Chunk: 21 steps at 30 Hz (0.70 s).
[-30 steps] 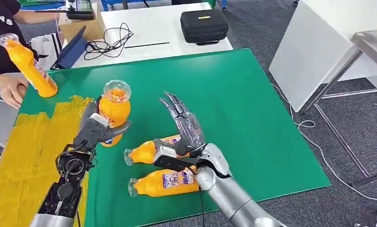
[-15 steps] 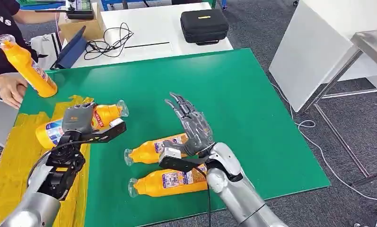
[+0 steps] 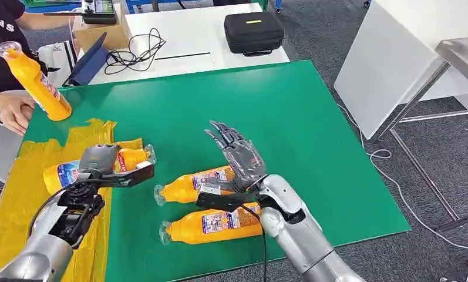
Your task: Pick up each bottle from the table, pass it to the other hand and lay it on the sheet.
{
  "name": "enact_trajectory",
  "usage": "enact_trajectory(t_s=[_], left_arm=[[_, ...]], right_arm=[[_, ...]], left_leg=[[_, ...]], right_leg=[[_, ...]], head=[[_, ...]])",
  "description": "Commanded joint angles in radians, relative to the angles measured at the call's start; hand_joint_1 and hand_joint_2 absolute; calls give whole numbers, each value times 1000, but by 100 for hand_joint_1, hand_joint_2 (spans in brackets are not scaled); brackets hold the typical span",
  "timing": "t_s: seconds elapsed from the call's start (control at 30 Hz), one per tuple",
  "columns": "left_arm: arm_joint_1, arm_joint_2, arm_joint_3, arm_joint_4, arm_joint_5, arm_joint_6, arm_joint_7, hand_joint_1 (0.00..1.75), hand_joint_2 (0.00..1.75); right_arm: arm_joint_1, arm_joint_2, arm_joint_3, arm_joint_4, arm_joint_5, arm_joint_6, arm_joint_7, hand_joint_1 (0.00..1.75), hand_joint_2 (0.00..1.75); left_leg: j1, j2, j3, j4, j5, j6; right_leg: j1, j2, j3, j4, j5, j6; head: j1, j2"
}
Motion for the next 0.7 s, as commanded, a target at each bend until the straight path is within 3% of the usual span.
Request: enact_trajectory(t_s=[0.03, 0.13, 0.17, 0.7], left_arm=[[-59, -2, 68, 201, -13, -8, 23, 0, 175], [-36, -24, 113, 179, 21, 4, -32, 0, 175], [-30, -28, 121, 173, 29, 7, -43, 0, 0], [40, -66, 175, 37, 162, 11, -157, 0, 0]], right_arm=[[-87, -34, 46, 156, 144, 94, 76, 0, 175], [-110, -47, 63, 213, 210, 101, 109, 0, 175], [-111, -48, 59, 221, 209, 100, 110, 0, 175], [-167, -48, 101, 383, 248, 176, 130, 0, 175]], left_leg=[[1, 3, 3, 0, -2, -2], [2, 4, 6, 0, -3, -2], [1, 2, 5, -1, -2, -2], [2, 2, 6, 0, -2, -2]], right_leg=[[1, 2, 3, -1, -1, -1], [2, 2, 6, -1, -1, -2], [1, 1, 6, -1, -1, -1], [2, 0, 7, -1, -2, -2]], head=[[0, 0], [0, 0], [0, 0], [0, 0]])
